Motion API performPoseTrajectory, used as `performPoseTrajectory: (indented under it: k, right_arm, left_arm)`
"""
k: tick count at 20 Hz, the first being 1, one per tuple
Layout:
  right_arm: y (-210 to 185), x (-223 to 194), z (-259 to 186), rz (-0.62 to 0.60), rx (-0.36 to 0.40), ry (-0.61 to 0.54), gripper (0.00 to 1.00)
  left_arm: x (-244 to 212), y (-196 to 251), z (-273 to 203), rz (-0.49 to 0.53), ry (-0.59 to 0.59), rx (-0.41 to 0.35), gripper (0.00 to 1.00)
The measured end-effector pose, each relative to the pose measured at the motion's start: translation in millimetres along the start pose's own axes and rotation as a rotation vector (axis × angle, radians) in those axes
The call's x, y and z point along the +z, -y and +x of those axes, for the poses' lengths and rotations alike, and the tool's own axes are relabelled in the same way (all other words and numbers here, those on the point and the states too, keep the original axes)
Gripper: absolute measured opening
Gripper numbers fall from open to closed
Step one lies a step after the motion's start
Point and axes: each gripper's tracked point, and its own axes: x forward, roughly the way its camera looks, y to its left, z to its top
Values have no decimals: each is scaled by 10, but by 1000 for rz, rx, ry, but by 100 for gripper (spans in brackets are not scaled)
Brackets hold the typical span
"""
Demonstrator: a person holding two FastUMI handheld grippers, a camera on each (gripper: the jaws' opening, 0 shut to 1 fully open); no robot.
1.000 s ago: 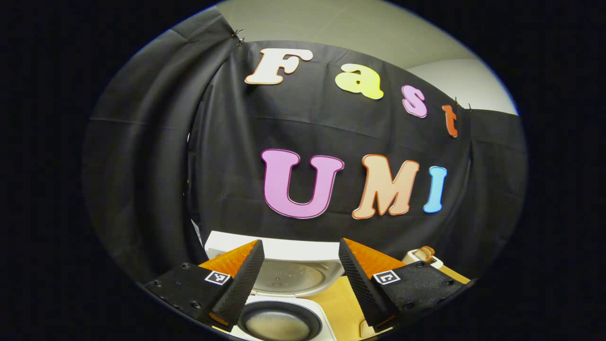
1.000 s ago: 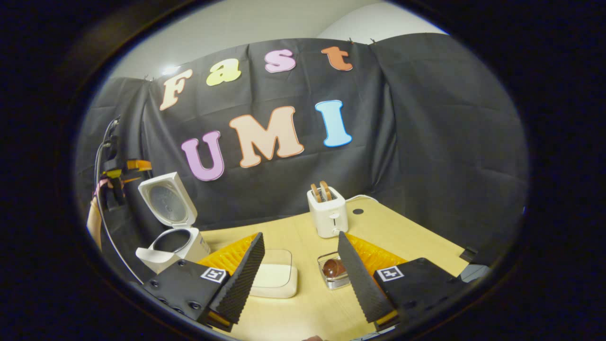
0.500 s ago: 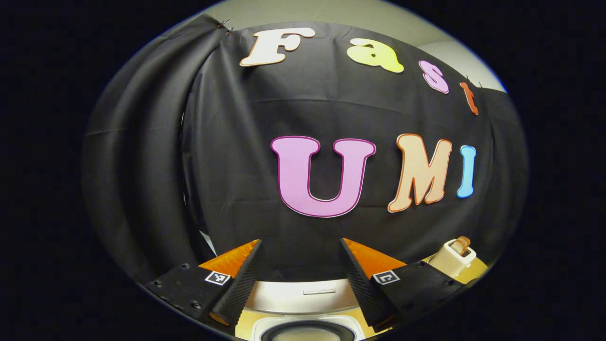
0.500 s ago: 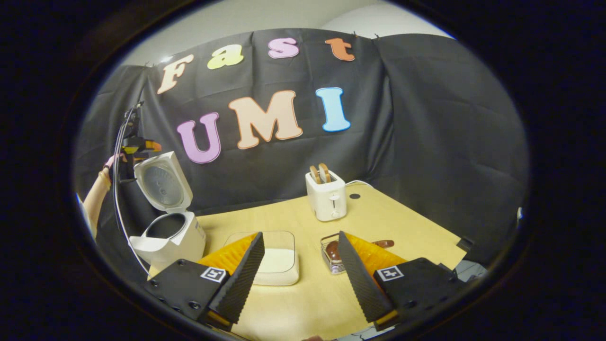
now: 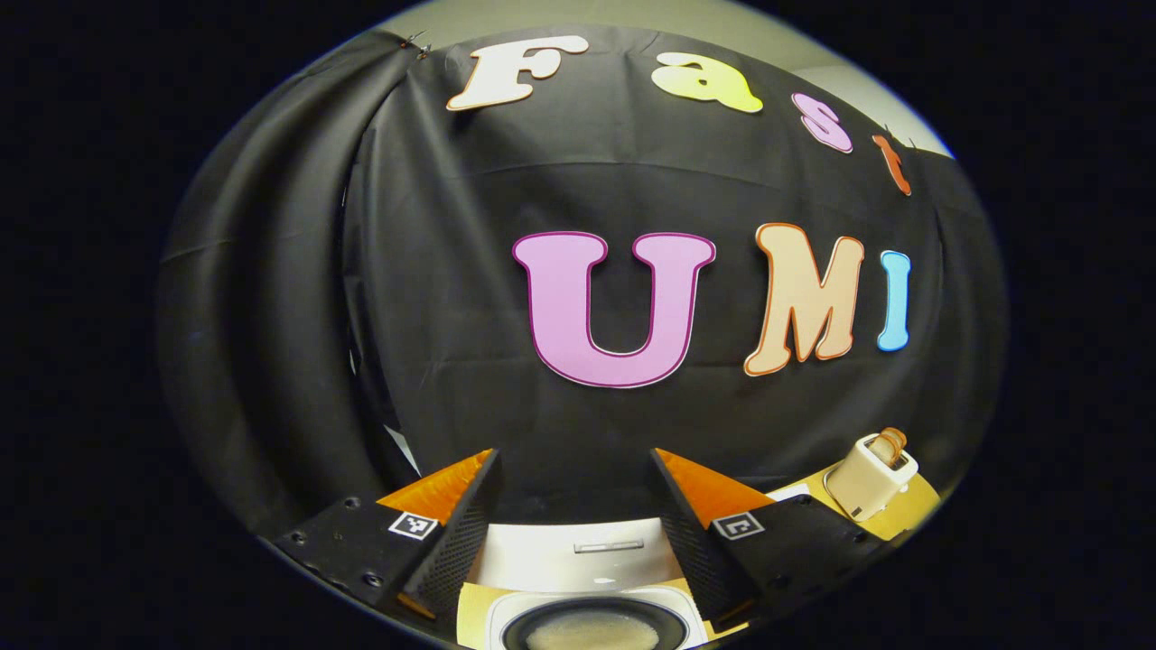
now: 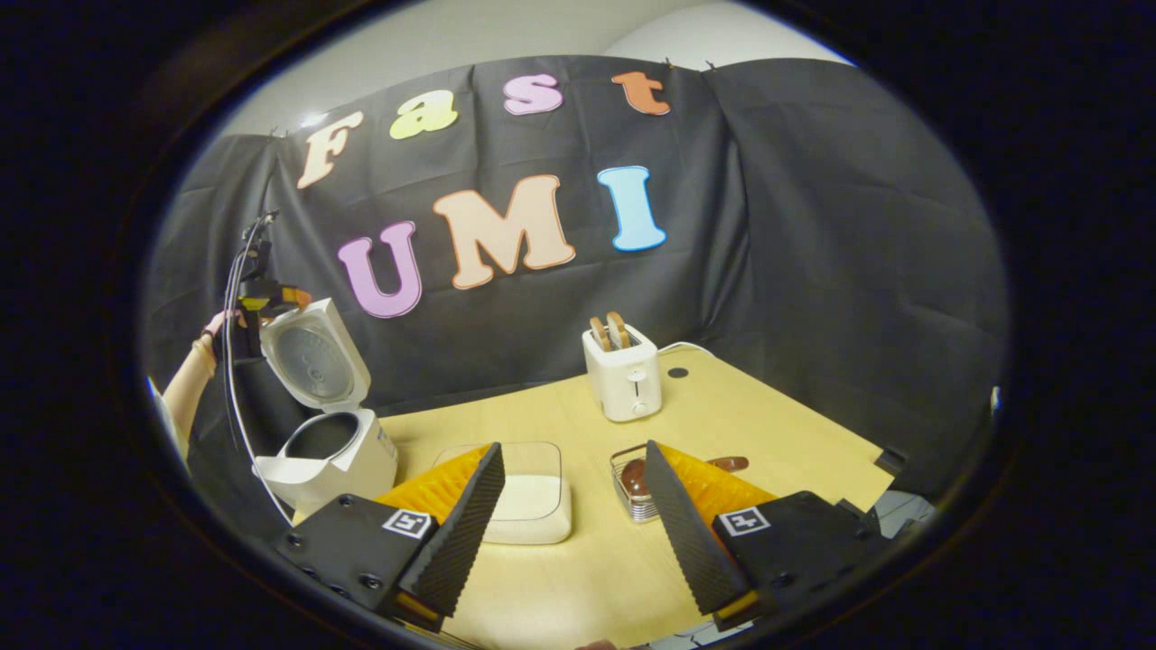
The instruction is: Close the left gripper, press the button to open the rice cooker; take a wooden spoon from the chopstick holder with the right hand, scoop a spoonful of rice and pour it into the rice cooker, then put the wooden spoon back into the chopstick holder.
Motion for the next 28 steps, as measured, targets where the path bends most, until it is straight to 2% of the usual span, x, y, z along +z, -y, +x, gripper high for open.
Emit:
performPoseTrajectory:
  k: [7,15,22,28]
  right_arm:
    - [102,-40,-164,2,8,1,98]
    - [250,21,-292,-10,-6,34,99]
    - [383,-72,-220,-6,-13,14,99]
    - [294,-128,-281,-26,-11,9,97]
  left_arm:
    - [-316,68,-625,-5,9,-10,95]
    - [-1115,121,-1323,-3,-13,19,95]
    - [-1933,139,-1558,-27,-112,25,95]
    - [-2368,172,-1527,-24,-161,42,96]
